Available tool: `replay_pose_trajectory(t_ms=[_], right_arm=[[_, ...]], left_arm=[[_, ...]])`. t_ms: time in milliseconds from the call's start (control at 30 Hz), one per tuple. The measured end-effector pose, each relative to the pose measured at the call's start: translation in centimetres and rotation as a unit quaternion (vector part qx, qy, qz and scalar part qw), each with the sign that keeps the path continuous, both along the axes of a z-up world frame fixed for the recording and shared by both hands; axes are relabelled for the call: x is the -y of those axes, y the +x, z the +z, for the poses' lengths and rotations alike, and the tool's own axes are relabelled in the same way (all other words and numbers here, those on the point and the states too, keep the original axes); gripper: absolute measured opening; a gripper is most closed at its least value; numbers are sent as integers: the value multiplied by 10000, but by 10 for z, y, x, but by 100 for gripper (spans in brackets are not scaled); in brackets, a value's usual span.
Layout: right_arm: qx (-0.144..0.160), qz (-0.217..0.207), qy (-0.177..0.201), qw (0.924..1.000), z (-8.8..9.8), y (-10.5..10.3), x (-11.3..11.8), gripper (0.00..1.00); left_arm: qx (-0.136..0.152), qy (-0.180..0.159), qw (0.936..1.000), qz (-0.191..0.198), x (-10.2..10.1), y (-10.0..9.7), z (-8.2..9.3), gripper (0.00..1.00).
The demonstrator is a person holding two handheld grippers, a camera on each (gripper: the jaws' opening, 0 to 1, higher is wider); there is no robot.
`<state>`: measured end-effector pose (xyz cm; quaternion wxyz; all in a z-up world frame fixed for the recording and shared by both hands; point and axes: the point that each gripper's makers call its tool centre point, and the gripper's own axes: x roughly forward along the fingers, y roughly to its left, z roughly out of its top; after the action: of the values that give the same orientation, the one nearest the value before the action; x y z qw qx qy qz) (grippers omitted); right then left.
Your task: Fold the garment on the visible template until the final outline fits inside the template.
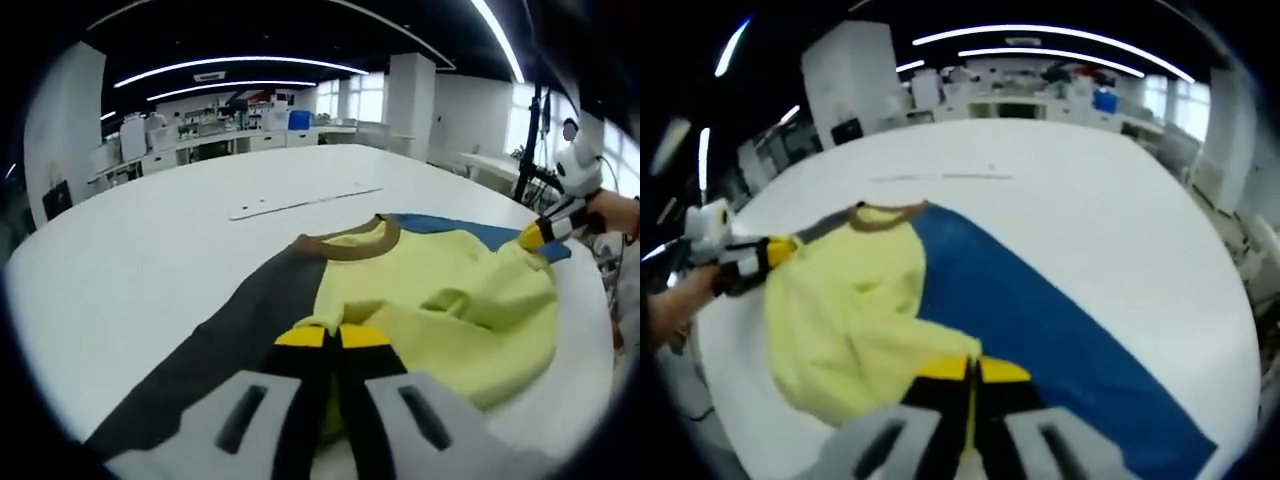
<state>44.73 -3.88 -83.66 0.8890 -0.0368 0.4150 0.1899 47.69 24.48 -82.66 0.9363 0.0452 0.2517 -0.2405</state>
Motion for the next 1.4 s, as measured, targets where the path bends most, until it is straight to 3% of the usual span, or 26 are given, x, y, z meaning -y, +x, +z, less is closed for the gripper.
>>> replay_pose_trajectory(t_ms=[133,300,567,700,900,1100,1400], right_arm=[[-45,-24,20,10000,-4,-2,-1,0],[26,-41,-25,10000,0,-3,2,1],[119,-176,47,9998,13,-7,13,27],[103,-209,173,9996,21,-21,12,33],[9,-281,206,9994,22,-41,11,37],[-14,-457,230,9987,18,-53,12,37],[-146,-744,379,9964,6,-68,10,34]], left_arm=[[21,160,9998,-63,-1,0,-4,0],[232,184,9995,-136,-1,-5,13,3],[547,167,9969,-538,-7,-21,41,16],[534,223,9958,-707,-12,-31,42,17],[565,387,9924,-1024,-13,-51,39,18],[376,603,9902,-1203,-16,-67,23,17],[36,507,9932,-1044,-22,-71,-2,15]])
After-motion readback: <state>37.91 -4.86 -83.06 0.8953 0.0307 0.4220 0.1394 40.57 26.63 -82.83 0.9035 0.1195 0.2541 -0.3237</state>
